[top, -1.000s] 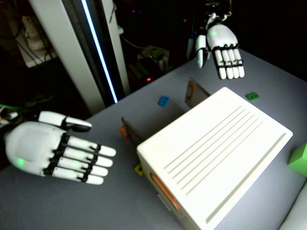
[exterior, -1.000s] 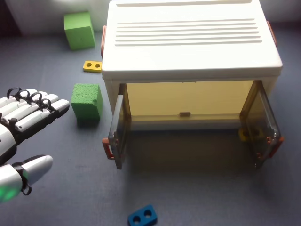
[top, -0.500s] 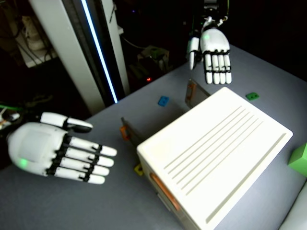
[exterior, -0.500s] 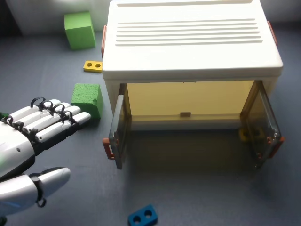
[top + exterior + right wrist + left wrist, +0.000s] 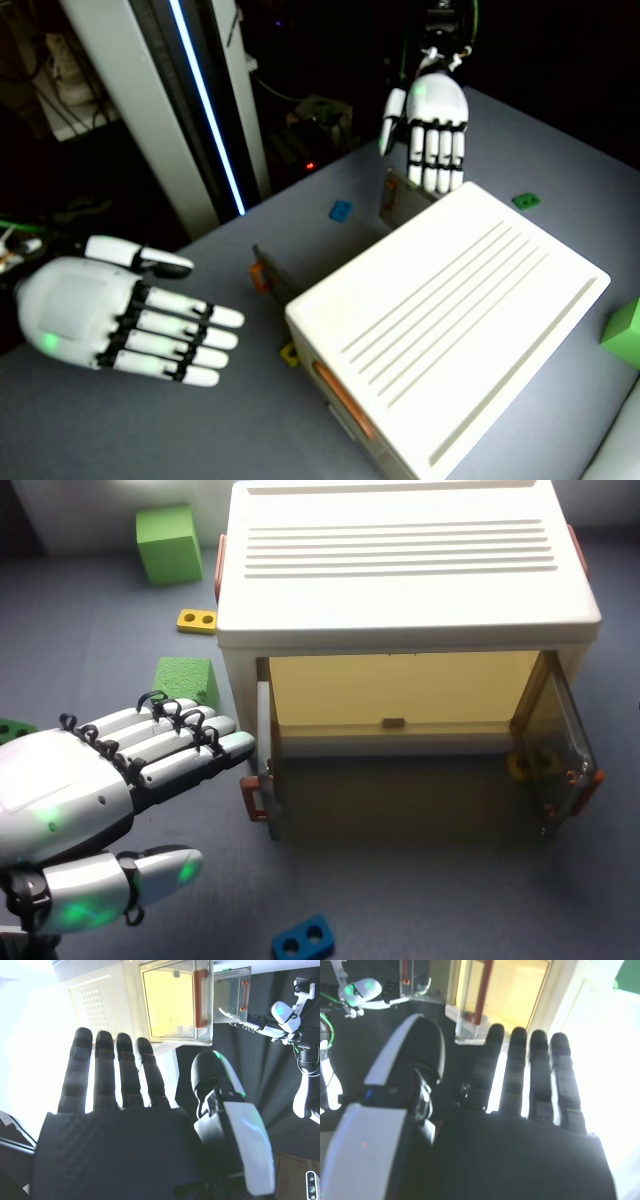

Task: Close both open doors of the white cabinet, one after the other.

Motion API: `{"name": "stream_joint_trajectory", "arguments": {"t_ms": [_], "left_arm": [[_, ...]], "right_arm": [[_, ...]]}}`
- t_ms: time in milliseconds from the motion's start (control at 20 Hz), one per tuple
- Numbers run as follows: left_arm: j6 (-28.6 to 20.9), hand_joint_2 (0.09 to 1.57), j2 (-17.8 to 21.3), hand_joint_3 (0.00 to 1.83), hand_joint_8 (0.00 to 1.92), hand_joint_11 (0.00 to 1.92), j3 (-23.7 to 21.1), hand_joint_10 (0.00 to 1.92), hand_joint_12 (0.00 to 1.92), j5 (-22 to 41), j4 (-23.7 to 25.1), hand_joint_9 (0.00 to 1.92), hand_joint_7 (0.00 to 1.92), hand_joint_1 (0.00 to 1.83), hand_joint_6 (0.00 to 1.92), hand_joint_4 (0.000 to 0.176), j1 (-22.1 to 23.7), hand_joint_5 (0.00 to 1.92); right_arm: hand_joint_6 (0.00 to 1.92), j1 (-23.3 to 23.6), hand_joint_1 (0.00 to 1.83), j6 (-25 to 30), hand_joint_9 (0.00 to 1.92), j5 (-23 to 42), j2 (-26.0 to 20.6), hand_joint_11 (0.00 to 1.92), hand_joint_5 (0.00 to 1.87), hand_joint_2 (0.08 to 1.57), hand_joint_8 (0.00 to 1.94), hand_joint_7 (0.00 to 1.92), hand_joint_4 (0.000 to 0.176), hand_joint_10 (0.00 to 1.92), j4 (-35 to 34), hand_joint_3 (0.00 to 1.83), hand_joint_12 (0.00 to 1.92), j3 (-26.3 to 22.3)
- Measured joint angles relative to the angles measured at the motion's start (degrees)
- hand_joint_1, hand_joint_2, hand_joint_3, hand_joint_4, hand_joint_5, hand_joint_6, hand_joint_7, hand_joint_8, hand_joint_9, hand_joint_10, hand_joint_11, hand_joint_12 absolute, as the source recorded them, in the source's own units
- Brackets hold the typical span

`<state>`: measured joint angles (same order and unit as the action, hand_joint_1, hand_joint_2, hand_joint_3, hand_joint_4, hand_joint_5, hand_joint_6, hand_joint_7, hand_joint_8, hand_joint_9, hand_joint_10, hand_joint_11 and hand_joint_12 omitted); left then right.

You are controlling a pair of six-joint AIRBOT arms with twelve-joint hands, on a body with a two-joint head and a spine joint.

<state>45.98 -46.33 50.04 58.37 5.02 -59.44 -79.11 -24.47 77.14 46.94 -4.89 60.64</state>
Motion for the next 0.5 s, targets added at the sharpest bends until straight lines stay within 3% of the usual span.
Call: {"name": "stream_joint_trajectory", "arguments": {"t_ms": [500], "left_arm": [[-1.1,1.56,-2.0,0.0,0.0,0.0,0.8,0.0,0.04,-1.9,3.0,0.0,0.0,0.0,0.0,0.0,3.1,0.03]], "right_arm": [[0.0,0.0,0.11,0.3,0.14,-0.1,0.2,0.21,0.16,1.44,0.0,0.15,0.0,0.0,-0.2,0.0,0.01,0.0]]}}
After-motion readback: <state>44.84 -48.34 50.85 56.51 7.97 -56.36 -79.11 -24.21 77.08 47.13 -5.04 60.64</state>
